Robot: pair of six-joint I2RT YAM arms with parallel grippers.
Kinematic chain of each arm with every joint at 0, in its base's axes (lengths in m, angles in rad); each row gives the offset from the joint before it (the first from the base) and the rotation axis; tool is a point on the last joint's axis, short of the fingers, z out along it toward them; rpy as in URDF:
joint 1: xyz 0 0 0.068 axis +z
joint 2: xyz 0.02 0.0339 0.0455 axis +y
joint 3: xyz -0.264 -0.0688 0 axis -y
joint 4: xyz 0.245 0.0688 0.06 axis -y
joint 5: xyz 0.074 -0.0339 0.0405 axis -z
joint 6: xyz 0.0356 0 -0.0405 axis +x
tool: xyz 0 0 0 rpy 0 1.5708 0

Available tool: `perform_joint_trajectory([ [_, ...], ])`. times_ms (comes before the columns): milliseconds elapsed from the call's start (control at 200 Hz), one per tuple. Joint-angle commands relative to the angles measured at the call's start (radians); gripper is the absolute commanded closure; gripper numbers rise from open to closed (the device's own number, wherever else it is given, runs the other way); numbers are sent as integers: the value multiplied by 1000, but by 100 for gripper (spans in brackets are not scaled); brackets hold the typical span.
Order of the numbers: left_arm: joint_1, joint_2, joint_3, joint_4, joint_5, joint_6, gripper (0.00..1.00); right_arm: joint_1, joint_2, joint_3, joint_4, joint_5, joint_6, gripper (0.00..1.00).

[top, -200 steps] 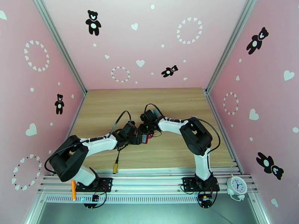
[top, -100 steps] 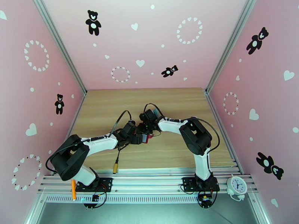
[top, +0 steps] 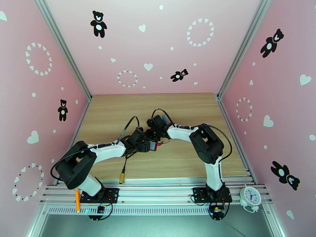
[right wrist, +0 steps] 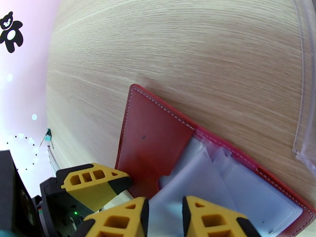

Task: Put the credit cards into the card holder

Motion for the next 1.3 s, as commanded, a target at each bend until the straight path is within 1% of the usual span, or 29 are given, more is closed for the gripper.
perform_joint_trajectory([
  [0,1,93,-37,-62,40,-16,27,-12,-44,6,1,-11,-2,71],
  [160,-1,88,-37,-59,43,-19,32,-28,-101,-17,-4,-5,-7,70],
  [375,-1,42,-25,-58,50,-7,34,-41,-183,-94,-28,43,-29,68],
  [716,-1,23,17,-64,83,-5,35,-34,-178,-208,61,25,19,68],
  [1291,-1,17,48,-91,79,-11,35,-25,-135,-233,99,22,21,67],
])
